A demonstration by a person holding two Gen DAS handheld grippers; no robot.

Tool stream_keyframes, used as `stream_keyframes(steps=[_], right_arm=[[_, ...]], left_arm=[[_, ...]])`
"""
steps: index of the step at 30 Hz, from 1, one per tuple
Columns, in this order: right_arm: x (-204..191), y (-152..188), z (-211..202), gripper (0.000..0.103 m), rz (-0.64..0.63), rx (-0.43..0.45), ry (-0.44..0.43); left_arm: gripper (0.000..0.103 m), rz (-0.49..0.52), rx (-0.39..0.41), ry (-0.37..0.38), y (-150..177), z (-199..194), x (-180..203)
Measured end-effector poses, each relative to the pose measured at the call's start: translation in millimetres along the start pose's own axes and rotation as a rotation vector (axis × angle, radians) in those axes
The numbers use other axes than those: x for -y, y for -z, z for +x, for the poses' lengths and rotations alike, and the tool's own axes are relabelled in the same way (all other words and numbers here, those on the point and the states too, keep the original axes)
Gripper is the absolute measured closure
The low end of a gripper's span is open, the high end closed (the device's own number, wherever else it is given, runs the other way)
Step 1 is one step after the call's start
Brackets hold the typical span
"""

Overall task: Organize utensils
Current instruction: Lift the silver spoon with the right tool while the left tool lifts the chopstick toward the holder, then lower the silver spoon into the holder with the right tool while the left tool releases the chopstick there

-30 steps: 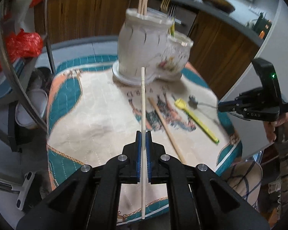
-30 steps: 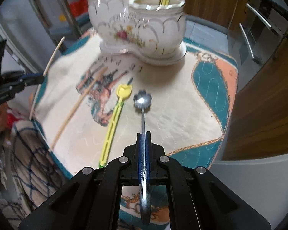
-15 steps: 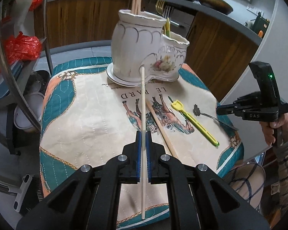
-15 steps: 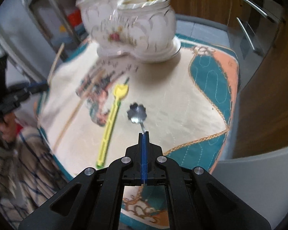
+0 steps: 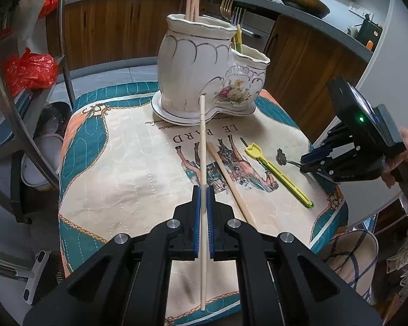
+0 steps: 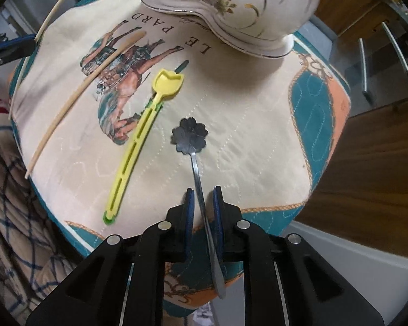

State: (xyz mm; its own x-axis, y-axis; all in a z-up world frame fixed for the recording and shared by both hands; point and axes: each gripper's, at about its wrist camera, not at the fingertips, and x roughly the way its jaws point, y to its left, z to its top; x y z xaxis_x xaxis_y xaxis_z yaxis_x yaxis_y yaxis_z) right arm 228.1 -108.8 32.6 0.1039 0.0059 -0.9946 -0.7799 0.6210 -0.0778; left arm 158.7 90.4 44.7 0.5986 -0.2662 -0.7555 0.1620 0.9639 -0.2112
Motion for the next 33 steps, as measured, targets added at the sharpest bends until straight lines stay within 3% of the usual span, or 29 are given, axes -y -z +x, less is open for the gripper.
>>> stream_keyframes(steps=[3, 6, 11, 15, 21, 33], right_arm=[[-6, -11, 4, 0.096, -0.017, -0.038, -0.012], [-14, -16, 4, 0.099, -0.041, -0.061, 0.018], [-17, -11, -5, 0.099, -0.028, 0.014, 0.005], [-9, -4, -34, 0.099, 0.007, 0.141, -0.034], [3, 12, -83, 0.099, 0.082, 0.41, -0.097], [52, 37, -118, 0.099, 0.358, 0.908, -0.281]], left_arm=[[0.099, -0.01, -0.006, -0.004, 0, 2, -4], [0.099, -0.017, 0.0, -0.004, -2, 1, -4], [0.099, -0.009, 0.027, -0.007, -5, -10, -1], [0.099, -0.016, 0.057, -0.01, -9, -19, -3], [0.099, -0.041, 0.124, -0.004, -19, -29, -6], [0.099, -0.105, 0.333, 0.024, -52, -38, -1]])
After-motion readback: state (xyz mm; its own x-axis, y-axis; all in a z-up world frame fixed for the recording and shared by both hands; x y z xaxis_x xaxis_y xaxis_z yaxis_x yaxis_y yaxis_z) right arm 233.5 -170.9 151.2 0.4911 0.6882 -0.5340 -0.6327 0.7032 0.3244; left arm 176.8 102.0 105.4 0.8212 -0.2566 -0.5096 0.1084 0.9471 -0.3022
